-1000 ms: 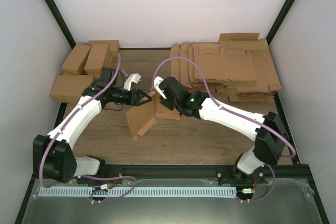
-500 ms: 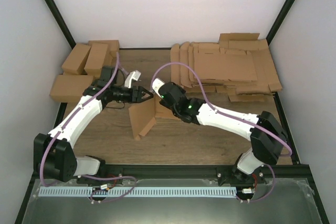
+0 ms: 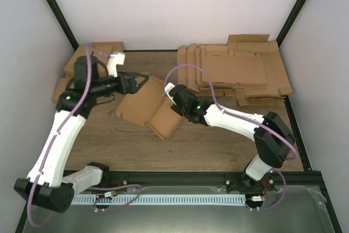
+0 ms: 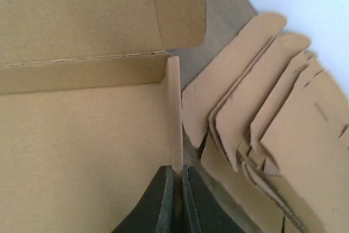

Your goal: Fold the paper box

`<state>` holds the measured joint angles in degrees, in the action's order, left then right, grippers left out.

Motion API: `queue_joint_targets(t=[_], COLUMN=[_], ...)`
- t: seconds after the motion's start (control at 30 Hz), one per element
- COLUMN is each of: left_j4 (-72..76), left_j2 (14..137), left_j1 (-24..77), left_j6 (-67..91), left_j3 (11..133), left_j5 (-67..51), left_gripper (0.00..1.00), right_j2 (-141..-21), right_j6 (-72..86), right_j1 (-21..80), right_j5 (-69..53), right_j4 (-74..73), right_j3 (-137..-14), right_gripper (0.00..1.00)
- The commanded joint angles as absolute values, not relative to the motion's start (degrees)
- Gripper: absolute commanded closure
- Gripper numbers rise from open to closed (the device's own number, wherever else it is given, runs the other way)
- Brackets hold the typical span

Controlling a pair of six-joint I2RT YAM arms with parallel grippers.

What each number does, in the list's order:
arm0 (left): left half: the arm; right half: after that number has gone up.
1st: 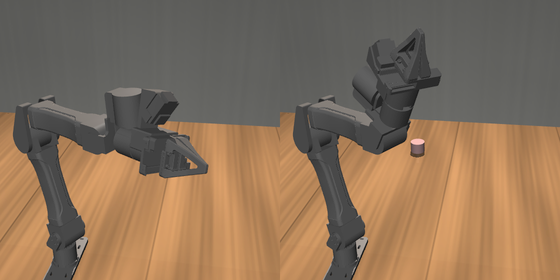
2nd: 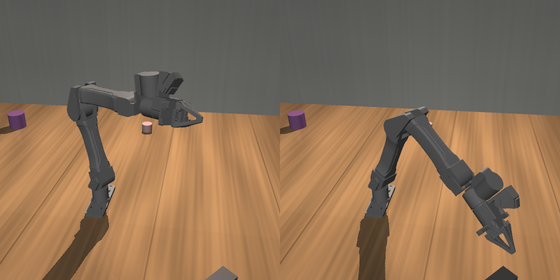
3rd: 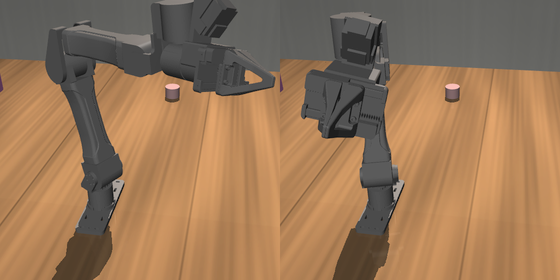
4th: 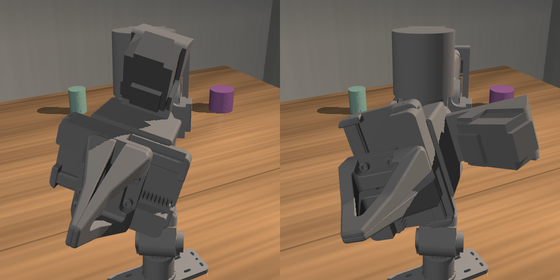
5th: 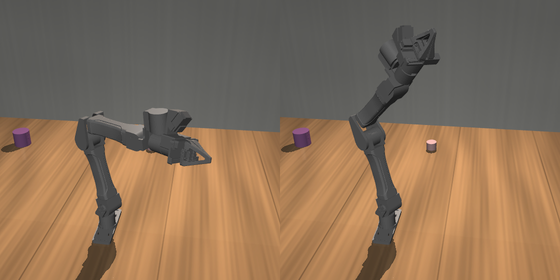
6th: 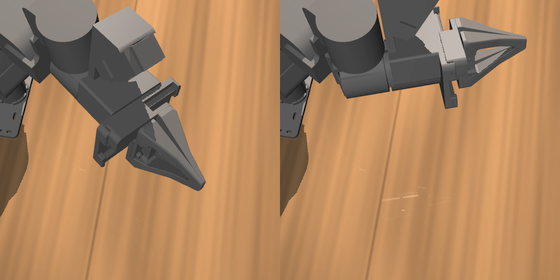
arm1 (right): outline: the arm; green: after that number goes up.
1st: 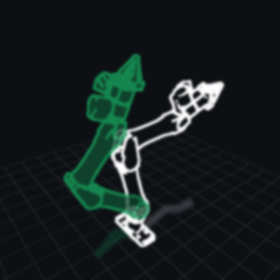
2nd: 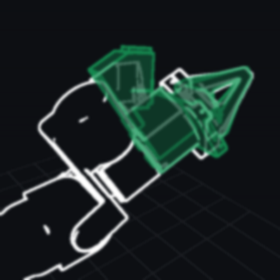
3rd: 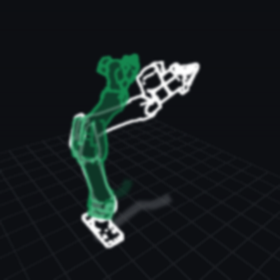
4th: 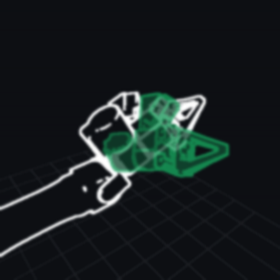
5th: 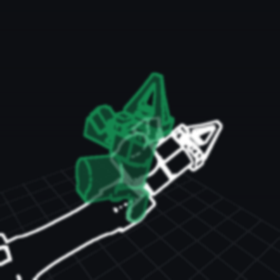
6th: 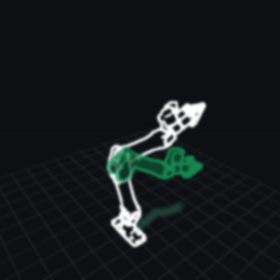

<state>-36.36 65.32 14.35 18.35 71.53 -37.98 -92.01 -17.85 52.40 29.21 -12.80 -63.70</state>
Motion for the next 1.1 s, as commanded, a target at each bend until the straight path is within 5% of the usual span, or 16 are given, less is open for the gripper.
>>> queue_joint_targets(t=[0.0, 0.37, 0.77, 0.9, 1.07], left_j4=[-41.5, -40.5, -35.2, -34.9, -34.5], left_j2=[60.7, 56.4, 50.3, 50.1, 50.2], left_j1=[14.0, 14.0, 15.0, 15.5, 15.6], left_j6=[17.4, 19.9, 23.6, 24.0, 24.4], left_j3=[76.2, 61.0, 42.9, 42.2, 42.3], left_j5=[-26.1, -27.1, -30.5, -29.9, -28.8], left_gripper=[0.00, 0.00, 0.00, 0.01, 0.01], right_j2=[-91.8, -94.3, -98.3, -99.2, -99.8], right_j6=[-7.7, 15.4, 14.5, 14.5, 14.4], right_j1=[47.2, 44.7, 48.1, 48.3, 48.7], right_j5=[19.2, 9.2, 15.5, 16.0, 17.5], right_j4=[-21.1, -19.0, -19.0, -19.9, -20.5], right_j3=[-66.2, -57.0, -54.0, -55.3, -56.1], right_gripper=[0.99, 0.99, 0.92, 0.83, 0.88])
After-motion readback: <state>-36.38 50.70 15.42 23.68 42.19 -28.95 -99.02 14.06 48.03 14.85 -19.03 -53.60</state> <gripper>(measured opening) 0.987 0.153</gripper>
